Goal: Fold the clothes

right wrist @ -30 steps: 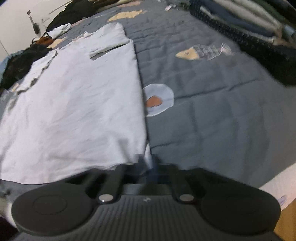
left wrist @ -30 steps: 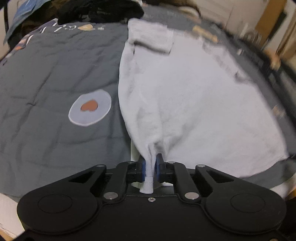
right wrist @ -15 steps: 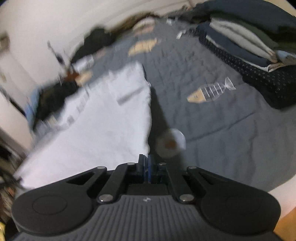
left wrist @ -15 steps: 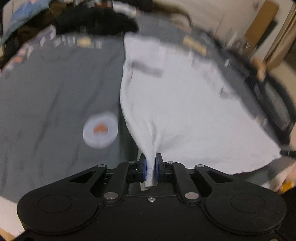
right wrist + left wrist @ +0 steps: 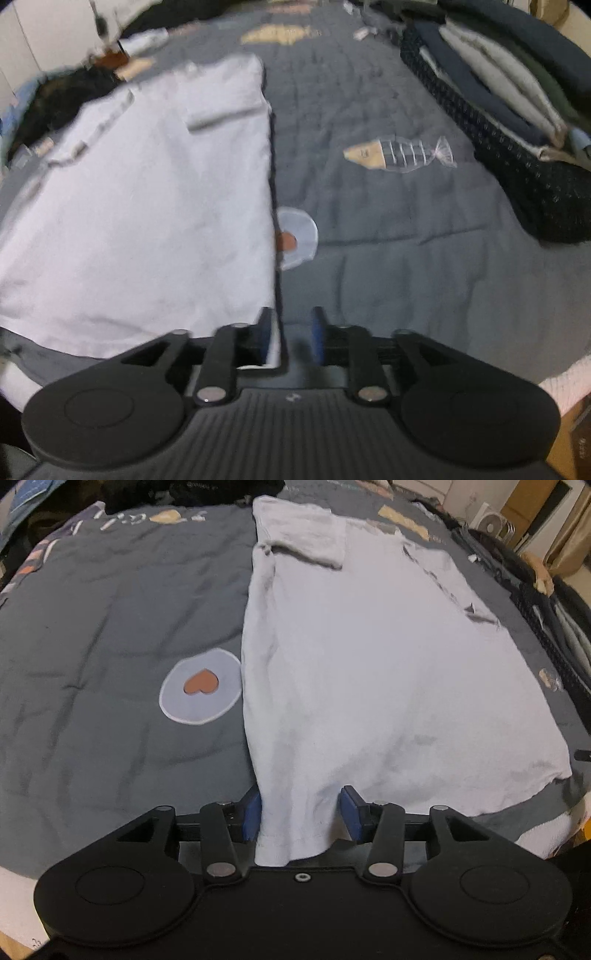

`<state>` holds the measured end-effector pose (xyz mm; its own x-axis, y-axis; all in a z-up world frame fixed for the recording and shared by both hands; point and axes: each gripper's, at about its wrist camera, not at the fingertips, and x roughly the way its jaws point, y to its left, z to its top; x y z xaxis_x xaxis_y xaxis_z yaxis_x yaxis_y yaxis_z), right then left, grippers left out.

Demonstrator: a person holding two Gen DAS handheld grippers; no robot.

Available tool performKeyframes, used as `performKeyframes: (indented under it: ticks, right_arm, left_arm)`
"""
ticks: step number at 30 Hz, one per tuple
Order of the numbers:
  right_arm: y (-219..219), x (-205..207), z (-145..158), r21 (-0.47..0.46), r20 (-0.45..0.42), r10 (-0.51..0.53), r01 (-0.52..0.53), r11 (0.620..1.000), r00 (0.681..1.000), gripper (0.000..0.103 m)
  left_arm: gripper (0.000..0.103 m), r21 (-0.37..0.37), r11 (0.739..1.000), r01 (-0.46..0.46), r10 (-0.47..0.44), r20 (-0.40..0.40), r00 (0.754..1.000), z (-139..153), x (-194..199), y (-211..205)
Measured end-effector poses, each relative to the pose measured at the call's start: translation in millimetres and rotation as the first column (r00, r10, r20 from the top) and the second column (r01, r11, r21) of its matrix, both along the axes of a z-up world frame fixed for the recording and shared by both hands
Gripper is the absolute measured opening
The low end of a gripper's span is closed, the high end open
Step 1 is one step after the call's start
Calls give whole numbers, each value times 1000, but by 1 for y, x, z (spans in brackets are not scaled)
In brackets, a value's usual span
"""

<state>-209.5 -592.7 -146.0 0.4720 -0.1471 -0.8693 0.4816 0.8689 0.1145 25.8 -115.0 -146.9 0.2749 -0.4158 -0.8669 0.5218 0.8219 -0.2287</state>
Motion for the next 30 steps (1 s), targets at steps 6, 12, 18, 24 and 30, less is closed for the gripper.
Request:
performKeyframes:
  ticks: [6,12,18,24,30]
  right_arm:
    - [13,16,-27,42,-40,67,-65,997,997,33]
    - [9,3,-19,166,68,26,-37,985,997,2]
    - [-8,-35,27,285,290,-61,-25,958,955,2]
    - [-6,-61,55,353,369,-93,-47,934,925,2]
    - [8,-91,78,406,383,-103,-67,912,918,2]
  left_arm:
    - [11,-4,1000,30,-30,-42,999,-9,4,2]
    - [9,-105,994,38,-42,-28,999,15,0,18]
    - [8,-164,984,69,-69,9,998,53,-9,35]
    - [8,-199,974,105,-101,27,994,87,-31,44]
    - [7,-201,974,102,-109,-24,994,96,-58,60]
